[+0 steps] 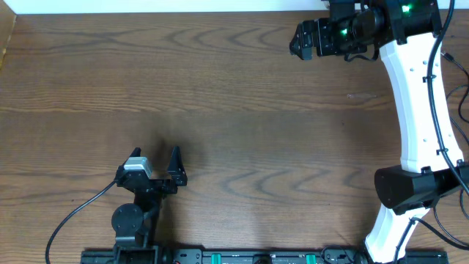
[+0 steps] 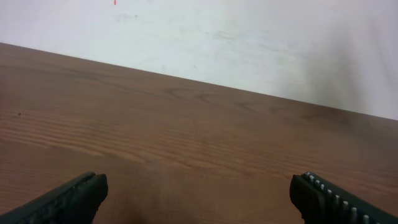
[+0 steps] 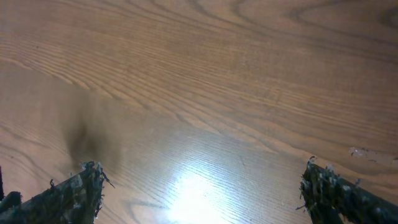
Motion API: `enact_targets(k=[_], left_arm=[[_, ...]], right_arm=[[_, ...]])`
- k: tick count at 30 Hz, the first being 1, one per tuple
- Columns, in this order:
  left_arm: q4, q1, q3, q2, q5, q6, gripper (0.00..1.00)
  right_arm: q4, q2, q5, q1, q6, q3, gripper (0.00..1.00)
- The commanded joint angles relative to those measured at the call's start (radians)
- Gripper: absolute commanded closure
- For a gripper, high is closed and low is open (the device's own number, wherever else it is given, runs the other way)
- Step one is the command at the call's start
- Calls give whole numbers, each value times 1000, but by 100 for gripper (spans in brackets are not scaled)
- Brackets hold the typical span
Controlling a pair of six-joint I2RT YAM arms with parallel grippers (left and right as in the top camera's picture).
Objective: Untangle cables
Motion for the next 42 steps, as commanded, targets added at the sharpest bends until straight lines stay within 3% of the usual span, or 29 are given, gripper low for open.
enact_targets(k=[1, 21, 42], left_arm=[[-38, -2, -15, -6, 2, -1, 2], [-38, -2, -15, -6, 2, -1, 1], [-38, -2, -15, -6, 2, -1, 1]], right_arm=[[-2, -2, -2, 11, -9, -1, 1], [-1, 2, 3, 2, -9, -1, 1], [35, -30, 212, 100, 31, -1, 1]])
